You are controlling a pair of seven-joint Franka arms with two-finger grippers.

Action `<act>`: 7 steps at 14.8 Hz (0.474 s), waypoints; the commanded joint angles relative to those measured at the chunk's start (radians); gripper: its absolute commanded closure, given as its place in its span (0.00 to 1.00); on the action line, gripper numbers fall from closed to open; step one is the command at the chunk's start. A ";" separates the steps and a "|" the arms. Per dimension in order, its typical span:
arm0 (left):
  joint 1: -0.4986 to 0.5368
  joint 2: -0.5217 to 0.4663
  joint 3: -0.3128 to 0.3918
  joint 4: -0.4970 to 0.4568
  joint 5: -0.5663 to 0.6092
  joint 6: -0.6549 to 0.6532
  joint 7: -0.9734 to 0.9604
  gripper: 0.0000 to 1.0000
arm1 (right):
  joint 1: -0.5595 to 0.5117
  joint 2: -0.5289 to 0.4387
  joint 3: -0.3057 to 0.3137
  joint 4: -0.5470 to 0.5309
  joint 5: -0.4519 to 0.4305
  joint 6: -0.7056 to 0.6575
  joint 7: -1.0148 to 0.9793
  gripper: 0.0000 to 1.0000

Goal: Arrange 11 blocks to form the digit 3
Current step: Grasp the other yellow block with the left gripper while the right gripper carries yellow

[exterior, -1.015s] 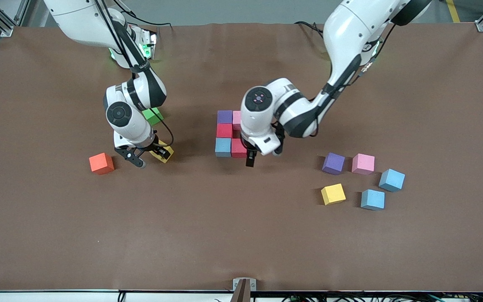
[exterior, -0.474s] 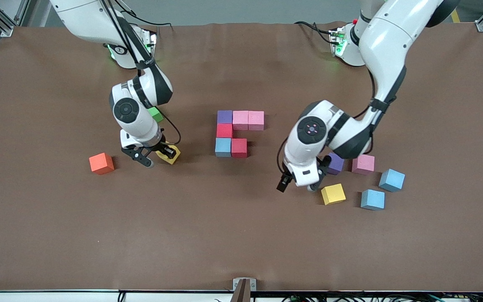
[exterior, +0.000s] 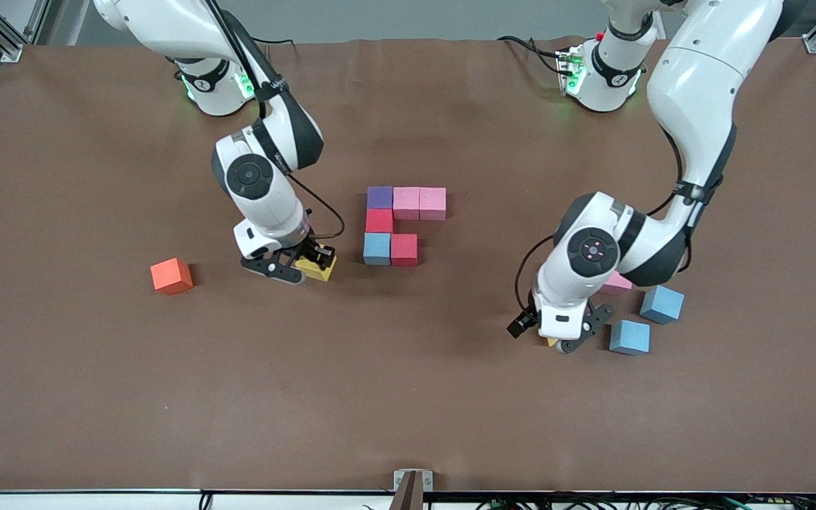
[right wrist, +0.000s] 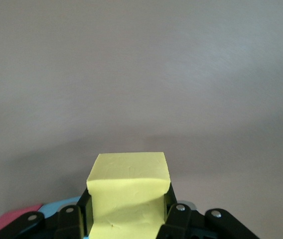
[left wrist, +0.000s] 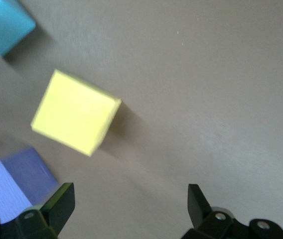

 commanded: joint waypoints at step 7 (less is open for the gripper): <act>0.061 0.033 0.028 -0.009 0.029 -0.003 0.348 0.00 | 0.070 0.250 -0.005 0.341 0.009 -0.055 -0.118 0.97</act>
